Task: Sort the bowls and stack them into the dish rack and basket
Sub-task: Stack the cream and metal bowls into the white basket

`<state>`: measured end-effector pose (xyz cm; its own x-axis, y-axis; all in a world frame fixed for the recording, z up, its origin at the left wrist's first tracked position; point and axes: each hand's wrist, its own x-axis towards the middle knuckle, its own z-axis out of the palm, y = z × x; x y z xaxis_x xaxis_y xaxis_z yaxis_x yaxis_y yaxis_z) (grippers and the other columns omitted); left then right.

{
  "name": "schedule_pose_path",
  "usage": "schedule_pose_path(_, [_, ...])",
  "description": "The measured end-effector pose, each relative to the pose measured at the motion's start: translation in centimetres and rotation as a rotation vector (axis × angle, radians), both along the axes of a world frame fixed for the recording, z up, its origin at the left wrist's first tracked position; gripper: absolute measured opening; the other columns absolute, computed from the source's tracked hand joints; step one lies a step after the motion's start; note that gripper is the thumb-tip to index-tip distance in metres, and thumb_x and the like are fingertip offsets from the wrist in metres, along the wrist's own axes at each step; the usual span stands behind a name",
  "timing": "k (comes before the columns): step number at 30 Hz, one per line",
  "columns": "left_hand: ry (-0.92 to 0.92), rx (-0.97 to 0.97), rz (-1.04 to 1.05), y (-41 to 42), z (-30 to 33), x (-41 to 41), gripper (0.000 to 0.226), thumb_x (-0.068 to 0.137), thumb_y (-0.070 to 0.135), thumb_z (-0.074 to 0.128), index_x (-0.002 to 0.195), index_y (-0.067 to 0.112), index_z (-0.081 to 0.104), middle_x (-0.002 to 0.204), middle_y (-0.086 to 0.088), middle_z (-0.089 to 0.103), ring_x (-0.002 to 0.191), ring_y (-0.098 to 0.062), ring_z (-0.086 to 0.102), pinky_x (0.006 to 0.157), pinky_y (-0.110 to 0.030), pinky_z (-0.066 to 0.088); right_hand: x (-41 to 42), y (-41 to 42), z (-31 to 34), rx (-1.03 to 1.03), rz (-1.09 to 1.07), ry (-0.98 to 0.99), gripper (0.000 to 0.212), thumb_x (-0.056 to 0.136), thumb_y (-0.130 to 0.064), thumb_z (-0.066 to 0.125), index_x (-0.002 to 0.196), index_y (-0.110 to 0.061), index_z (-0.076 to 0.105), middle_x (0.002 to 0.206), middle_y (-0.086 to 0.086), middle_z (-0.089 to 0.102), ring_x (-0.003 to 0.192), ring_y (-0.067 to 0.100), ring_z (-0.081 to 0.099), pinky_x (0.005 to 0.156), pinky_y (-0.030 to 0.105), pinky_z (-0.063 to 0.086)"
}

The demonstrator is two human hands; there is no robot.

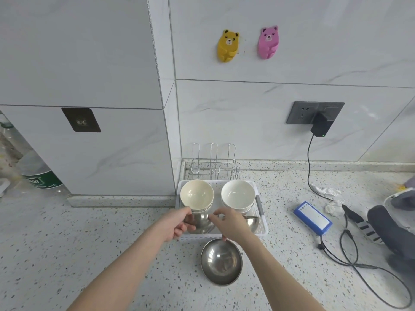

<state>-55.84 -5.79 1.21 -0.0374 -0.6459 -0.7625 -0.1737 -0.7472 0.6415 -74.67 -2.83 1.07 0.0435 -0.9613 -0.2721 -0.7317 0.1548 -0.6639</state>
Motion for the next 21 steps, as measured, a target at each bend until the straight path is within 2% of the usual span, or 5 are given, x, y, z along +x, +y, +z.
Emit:
schedule_pose_path(8, [-0.166, -0.153, -0.059, -0.2, -0.8, -0.6, 0.019, 0.097, 0.014, 0.049, 0.091, 0.000, 0.060, 0.067, -0.021, 0.073, 0.031, -0.009, 0.037, 0.030, -0.018, 0.022, 0.5, -0.6, -0.8, 0.003, -0.040, -0.013, 0.025, 0.093, -0.041, 0.057, 0.102, -0.020, 0.066, 0.058, -0.011, 0.056, 0.033, 0.002, 0.054, 0.044, 0.011, 0.037])
schedule_pose_path(11, [-0.233, -0.209, -0.105, -0.1, -1.3, -0.5, 0.010, 0.099, 0.013, 0.047, 0.093, 0.007, 0.051, 0.067, -0.022, 0.073, 0.030, -0.009, 0.045, 0.032, -0.019, 0.023, 0.8, -0.5, -1.2, 0.009, -0.035, -0.006, 0.027, 0.093, -0.040, 0.059, 0.106, -0.017, 0.066, 0.058, -0.010, 0.057, 0.038, 0.004, 0.053, 0.059, 0.021, 0.050])
schedule_pose_path(13, [-0.262, -0.229, -0.115, -0.1, -1.8, -0.4, 0.011, 0.099, 0.013, 0.047, 0.110, 0.012, 0.044, 0.063, -0.017, 0.073, 0.033, -0.010, 0.049, 0.033, -0.019, 0.025, 1.0, -0.4, -1.5, 0.013, -0.029, 0.009, 0.028, 0.093, -0.040, 0.059, 0.107, -0.017, 0.066, 0.065, -0.007, 0.063, 0.043, 0.006, 0.054, 0.068, 0.027, 0.052])
schedule_pose_path(16, [-0.317, -0.262, -0.148, 0.1, -2.5, -0.3, 0.038, 0.099, 0.016, 0.049, 0.135, 0.013, 0.038, 0.062, -0.010, 0.074, 0.037, -0.010, 0.051, 0.034, -0.019, 0.028, 1.2, 0.0, -1.8, 0.035, -0.018, 0.016, 0.027, 0.094, -0.041, 0.057, 0.109, -0.020, 0.065, 0.075, -0.004, 0.069, 0.039, 0.003, 0.054, 0.056, 0.020, 0.046])
schedule_pose_path(21, [-0.351, -0.318, -0.146, 0.6, -3.0, -0.1, 0.042, 0.099, 0.019, 0.052, 0.139, 0.015, 0.038, 0.066, -0.008, 0.074, 0.030, -0.004, 0.046, 0.033, -0.019, 0.031, 1.2, 0.8, -1.9, 0.062, -0.017, -0.039, 0.027, 0.095, -0.032, 0.054, 0.120, -0.025, 0.062, 0.082, -0.005, 0.072, 0.036, 0.003, 0.055, 0.044, 0.014, 0.041])
